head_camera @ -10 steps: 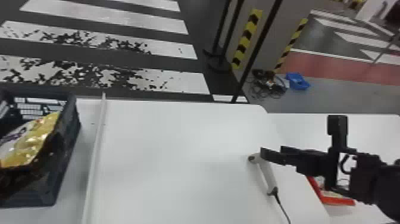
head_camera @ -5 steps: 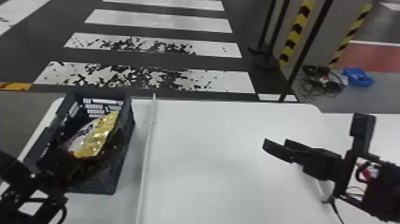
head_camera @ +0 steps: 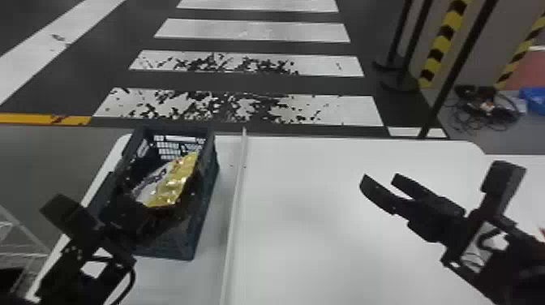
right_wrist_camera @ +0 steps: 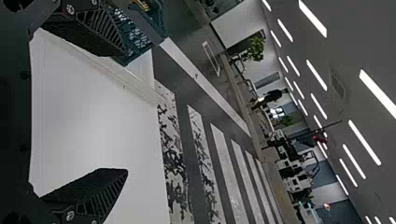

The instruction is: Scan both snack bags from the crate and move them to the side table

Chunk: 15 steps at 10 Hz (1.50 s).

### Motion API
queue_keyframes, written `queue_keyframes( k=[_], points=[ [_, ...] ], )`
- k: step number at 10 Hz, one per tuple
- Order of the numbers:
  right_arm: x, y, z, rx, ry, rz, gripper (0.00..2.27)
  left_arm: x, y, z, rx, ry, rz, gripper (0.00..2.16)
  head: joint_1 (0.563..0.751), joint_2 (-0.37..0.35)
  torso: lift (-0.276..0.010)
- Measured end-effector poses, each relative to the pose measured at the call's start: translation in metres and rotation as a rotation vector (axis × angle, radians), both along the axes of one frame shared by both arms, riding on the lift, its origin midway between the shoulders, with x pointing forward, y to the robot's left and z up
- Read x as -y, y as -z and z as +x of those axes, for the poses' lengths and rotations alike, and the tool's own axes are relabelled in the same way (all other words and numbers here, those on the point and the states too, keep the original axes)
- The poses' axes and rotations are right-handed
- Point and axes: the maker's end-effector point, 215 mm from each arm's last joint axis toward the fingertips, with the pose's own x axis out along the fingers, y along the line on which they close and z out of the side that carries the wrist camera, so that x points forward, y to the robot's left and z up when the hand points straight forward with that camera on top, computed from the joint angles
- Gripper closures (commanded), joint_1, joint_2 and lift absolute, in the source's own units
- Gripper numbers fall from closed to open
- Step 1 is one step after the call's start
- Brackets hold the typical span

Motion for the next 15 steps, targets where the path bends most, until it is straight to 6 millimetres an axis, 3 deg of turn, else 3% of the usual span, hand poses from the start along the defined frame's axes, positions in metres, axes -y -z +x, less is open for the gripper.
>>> queue_keyframes(
  k=[3, 5, 7, 9, 11, 15],
  points=[
    [0.001, 0.01, 0.004, 0.055, 0.037, 0.03, 0.12, -0.017, 0.006, -0.004, -0.032, -0.057, 0.021, 0.08, 0.695, 0.025, -0.095],
    [0.002, 0.011, 0.001, 0.064, 0.032, 0.035, 0.12, -0.033, 0.01, -0.018, -0.096, -0.116, 0.045, 0.08, 0.695, 0.045, -0.095],
    [0.001, 0.013, -0.003, 0.063, 0.024, 0.038, 0.12, -0.042, 0.034, -0.022, -0.207, -0.161, 0.114, 0.08, 0.695, 0.058, -0.095],
    [-0.001, 0.016, -0.008, 0.063, 0.01, 0.039, 0.12, -0.036, 0.059, -0.024, -0.294, -0.161, 0.18, 0.08, 0.695, 0.055, -0.095],
    [-0.001, 0.019, -0.014, 0.061, -0.005, 0.041, 0.12, -0.03, 0.066, -0.014, -0.328, -0.148, 0.206, 0.08, 0.695, 0.048, -0.095],
    [0.006, 0.023, -0.021, 0.055, -0.012, 0.024, 0.12, -0.038, 0.065, 0.011, -0.335, -0.159, 0.198, 0.08, 0.695, 0.046, -0.095]
  ],
)
